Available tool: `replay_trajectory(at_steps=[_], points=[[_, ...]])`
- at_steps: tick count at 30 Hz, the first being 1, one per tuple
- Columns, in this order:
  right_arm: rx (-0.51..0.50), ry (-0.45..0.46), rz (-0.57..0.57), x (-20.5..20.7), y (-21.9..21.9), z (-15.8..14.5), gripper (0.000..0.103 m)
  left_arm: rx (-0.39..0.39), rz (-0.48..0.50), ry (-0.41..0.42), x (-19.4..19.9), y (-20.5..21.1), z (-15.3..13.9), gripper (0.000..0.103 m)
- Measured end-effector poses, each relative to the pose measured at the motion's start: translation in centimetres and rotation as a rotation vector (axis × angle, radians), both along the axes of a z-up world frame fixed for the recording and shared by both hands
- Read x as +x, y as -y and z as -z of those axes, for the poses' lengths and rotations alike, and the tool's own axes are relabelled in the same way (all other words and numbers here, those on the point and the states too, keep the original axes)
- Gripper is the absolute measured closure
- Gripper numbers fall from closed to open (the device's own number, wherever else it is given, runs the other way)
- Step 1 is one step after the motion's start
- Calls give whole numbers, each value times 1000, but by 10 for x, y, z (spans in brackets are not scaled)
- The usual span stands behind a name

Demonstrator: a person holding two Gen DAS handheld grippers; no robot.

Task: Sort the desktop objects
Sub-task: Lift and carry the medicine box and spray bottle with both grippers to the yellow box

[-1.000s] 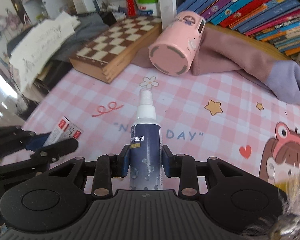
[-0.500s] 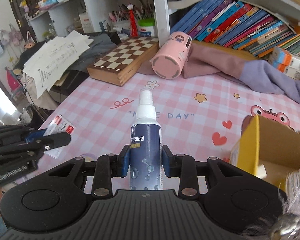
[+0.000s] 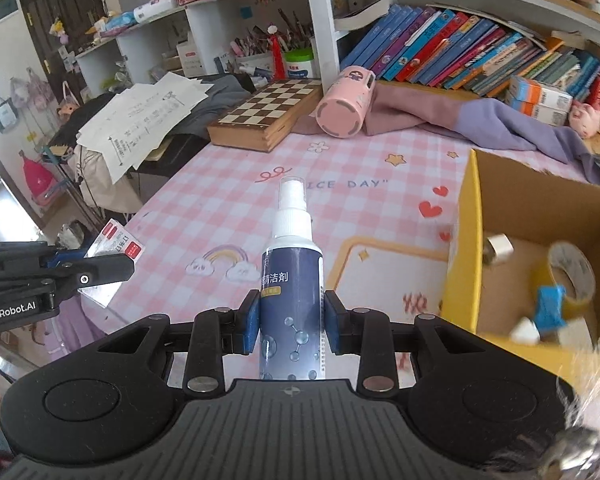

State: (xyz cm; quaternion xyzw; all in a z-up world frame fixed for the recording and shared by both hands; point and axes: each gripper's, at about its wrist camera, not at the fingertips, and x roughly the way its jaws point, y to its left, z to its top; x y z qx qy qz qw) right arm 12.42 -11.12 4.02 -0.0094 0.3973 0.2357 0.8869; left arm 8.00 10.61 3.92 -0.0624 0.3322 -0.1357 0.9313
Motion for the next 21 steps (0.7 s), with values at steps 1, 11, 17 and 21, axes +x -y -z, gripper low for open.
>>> replay_trajectory(at_steps=[1, 11, 17, 21], points=[[3, 0, 11, -7, 2, 0, 73, -7, 2, 2, -5, 0, -1, 90], [8, -23, 103, -79, 23, 14, 73, -62, 16, 2, -47, 7, -5, 90], [6, -54, 146, -106, 34, 20, 73, -78, 51, -42, -57, 15, 3, 90], [-1, -61, 196, -123, 47, 22, 73, -91, 91, -76, -61, 27, 10, 90]])
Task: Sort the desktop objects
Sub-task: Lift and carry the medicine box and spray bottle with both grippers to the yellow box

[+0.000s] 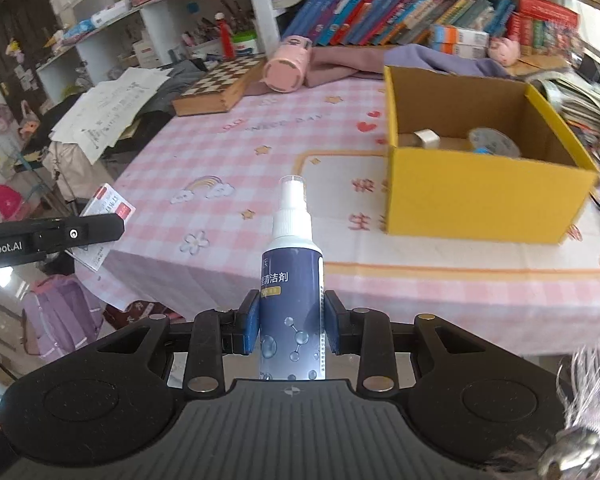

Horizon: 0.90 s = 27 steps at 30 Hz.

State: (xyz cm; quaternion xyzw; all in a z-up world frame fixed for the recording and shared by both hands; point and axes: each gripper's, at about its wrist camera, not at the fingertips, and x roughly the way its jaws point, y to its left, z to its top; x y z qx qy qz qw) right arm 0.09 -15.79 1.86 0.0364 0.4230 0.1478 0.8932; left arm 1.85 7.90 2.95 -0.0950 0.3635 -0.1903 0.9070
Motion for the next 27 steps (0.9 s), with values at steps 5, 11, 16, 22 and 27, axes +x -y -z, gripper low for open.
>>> replay_trajectory(at_steps=[5, 11, 16, 22, 27], points=[[6, -11, 75, -18, 18, 2, 73, -1, 71, -6, -5, 19, 2, 90], [7, -31, 153, -36, 40, 5, 73, -4, 157, -32, -5, 46, 6, 90], [7, -49, 208, -49, 60, 6, 73, -4, 235, -48, -4, 72, 8, 90], [7, -45, 279, -61, 84, 5, 73, -1, 321, -52, -3, 104, 8, 90], [4, -51, 316, -67, 100, 5, 73, -7, 369, -57, 0, 125, 9, 90]])
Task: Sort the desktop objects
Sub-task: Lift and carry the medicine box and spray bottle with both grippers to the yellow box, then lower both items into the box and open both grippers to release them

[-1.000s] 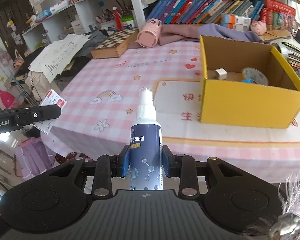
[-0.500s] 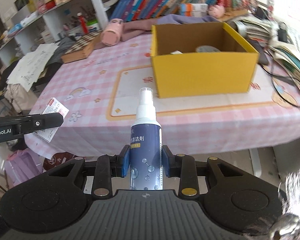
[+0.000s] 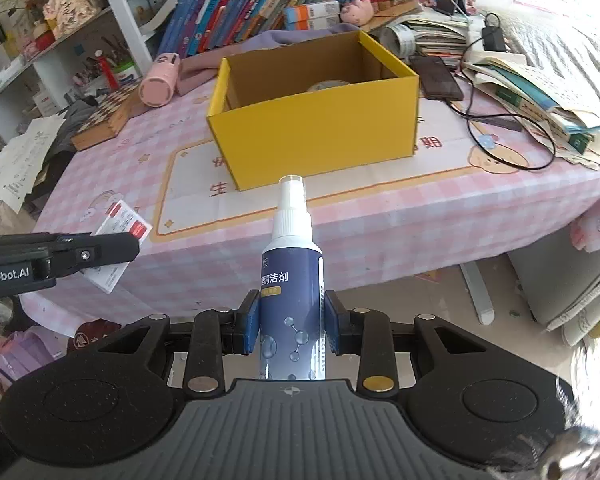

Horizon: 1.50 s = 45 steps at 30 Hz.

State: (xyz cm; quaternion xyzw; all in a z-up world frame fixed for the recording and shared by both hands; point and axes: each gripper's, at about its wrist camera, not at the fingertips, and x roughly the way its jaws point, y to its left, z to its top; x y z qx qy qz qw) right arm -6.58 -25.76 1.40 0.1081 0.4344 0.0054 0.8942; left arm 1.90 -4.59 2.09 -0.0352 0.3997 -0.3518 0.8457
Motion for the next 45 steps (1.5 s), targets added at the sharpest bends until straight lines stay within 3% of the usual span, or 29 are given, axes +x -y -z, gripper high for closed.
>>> replay_trajectory(at_steps=[12, 27, 33, 40, 45], points=[[-22, 12, 74, 19, 40, -5, 73, -21, 104, 35, 26, 49, -2, 90], [-59, 214, -78, 141, 81, -50, 73, -31, -10, 230, 106, 92, -38, 90], [-37, 223, -185, 199, 97, -51, 73, 27, -94, 238, 142, 118, -32, 90], [33, 157, -297, 259, 105, -29, 73, 131, -252, 190, 176, 136, -6, 90], [50, 125, -373, 290, 98, -10, 73, 211, -315, 160, 190, 147, 8, 90]])
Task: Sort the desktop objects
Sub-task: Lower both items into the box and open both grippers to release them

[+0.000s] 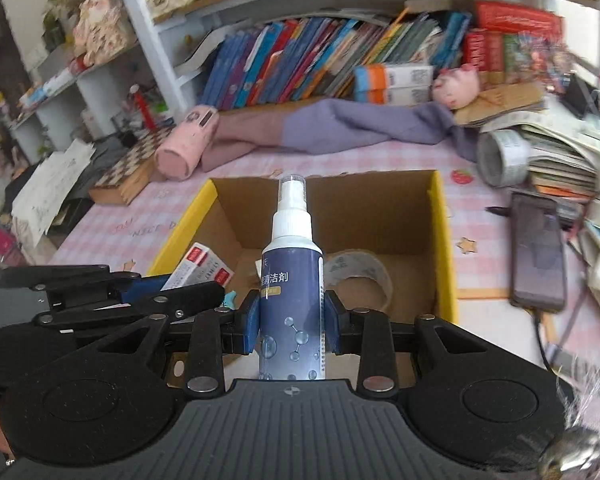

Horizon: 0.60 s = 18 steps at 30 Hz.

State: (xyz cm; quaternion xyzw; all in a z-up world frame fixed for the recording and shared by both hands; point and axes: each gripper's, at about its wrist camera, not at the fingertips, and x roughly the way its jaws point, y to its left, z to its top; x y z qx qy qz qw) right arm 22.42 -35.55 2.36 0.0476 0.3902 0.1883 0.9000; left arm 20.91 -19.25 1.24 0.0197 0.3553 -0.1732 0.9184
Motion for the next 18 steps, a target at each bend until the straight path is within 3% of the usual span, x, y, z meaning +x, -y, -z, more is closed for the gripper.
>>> replay_trajectory(at_steps=[9, 18], points=[[-71, -38, -89, 36, -2, 22, 73, 80, -104, -64, 18, 11, 19, 90], [-125, -66, -106, 59, -1, 36, 73, 144, -130, -101, 30, 25, 31, 90]])
